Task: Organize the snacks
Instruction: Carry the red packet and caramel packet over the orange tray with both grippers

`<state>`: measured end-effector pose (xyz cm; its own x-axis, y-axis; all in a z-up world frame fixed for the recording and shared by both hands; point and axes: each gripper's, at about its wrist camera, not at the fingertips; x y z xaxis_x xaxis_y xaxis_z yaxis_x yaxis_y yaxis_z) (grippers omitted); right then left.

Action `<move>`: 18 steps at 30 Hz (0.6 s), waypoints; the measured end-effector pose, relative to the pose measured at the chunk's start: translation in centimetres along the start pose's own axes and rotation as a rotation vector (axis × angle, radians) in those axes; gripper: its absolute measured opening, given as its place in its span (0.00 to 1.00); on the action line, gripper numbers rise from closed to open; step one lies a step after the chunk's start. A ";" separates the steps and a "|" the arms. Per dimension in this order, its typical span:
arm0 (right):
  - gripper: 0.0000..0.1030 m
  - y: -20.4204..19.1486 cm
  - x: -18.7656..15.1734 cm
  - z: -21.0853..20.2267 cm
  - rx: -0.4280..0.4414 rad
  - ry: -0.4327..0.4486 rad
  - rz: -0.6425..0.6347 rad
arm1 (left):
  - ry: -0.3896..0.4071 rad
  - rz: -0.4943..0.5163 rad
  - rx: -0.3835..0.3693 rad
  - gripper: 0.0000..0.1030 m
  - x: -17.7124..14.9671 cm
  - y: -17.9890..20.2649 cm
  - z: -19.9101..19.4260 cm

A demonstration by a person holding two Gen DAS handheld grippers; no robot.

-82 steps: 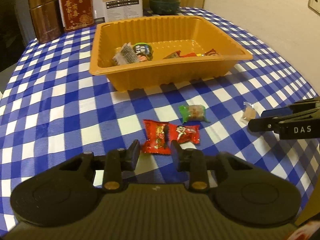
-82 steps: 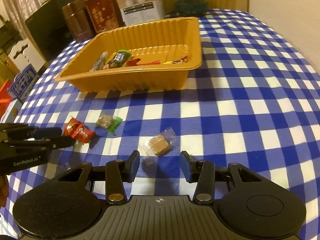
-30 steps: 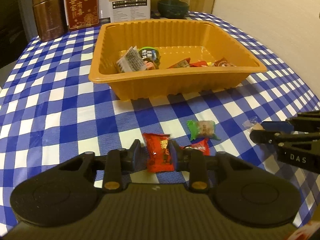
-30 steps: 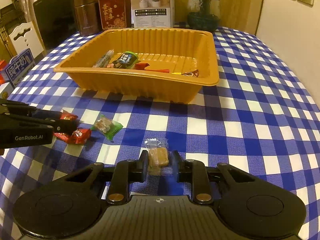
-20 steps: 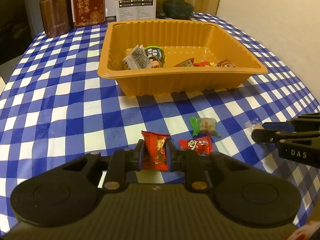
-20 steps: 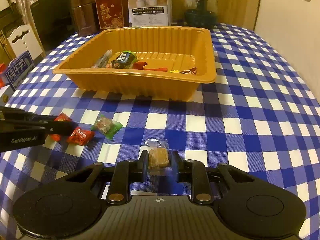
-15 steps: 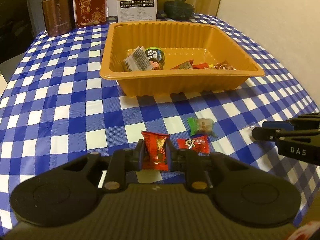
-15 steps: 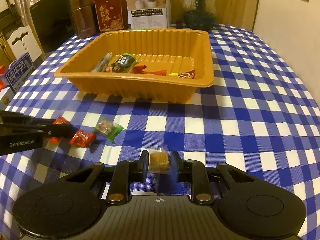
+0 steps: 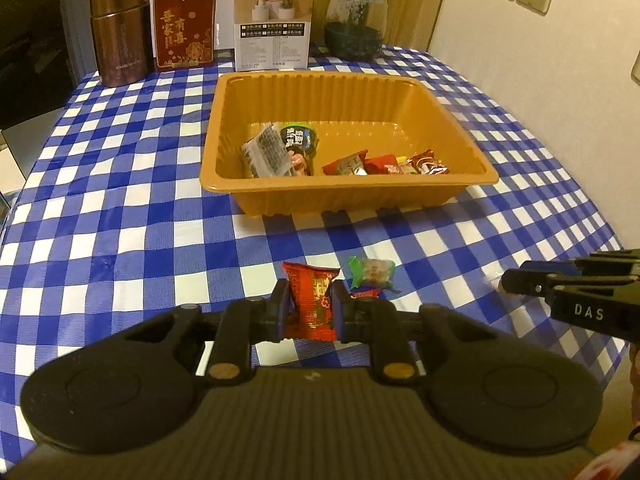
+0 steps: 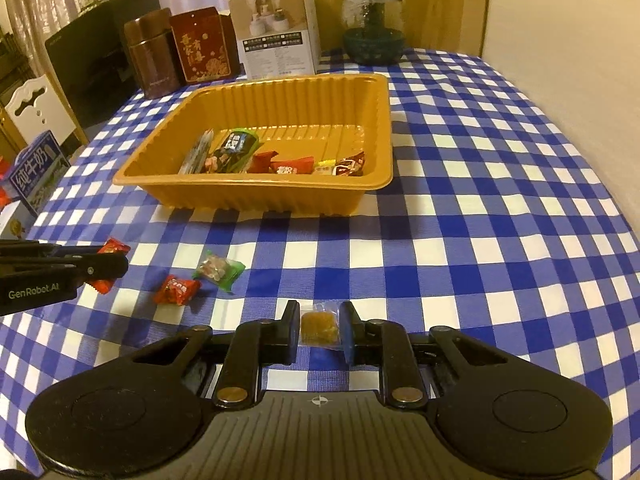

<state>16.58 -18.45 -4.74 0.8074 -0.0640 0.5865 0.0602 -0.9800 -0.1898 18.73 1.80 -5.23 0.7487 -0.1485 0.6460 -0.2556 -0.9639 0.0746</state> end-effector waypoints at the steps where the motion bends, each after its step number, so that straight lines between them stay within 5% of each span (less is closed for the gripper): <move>1: 0.21 0.0 0.0 -0.2 0.001 0.001 0.005 | 0.001 -0.004 0.001 0.19 0.1 0.0 -0.2; 18: 0.20 -0.7 5.3 -3.5 0.048 0.127 0.000 | 0.057 -0.031 0.019 0.19 3.8 -0.5 -1.9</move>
<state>18.81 -18.76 1.25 0.7265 -0.0904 0.6812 0.0907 -0.9700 -0.2254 20.55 2.17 -1.40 0.7200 -0.1066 0.6857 -0.2209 -0.9719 0.0809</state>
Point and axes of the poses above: each gripper's, at about its wrist camera, not at the fingertips, and z roughly the way its jaws point, y to its right, x to its top, and after that the axes turned 3 degrees about z, right-handed
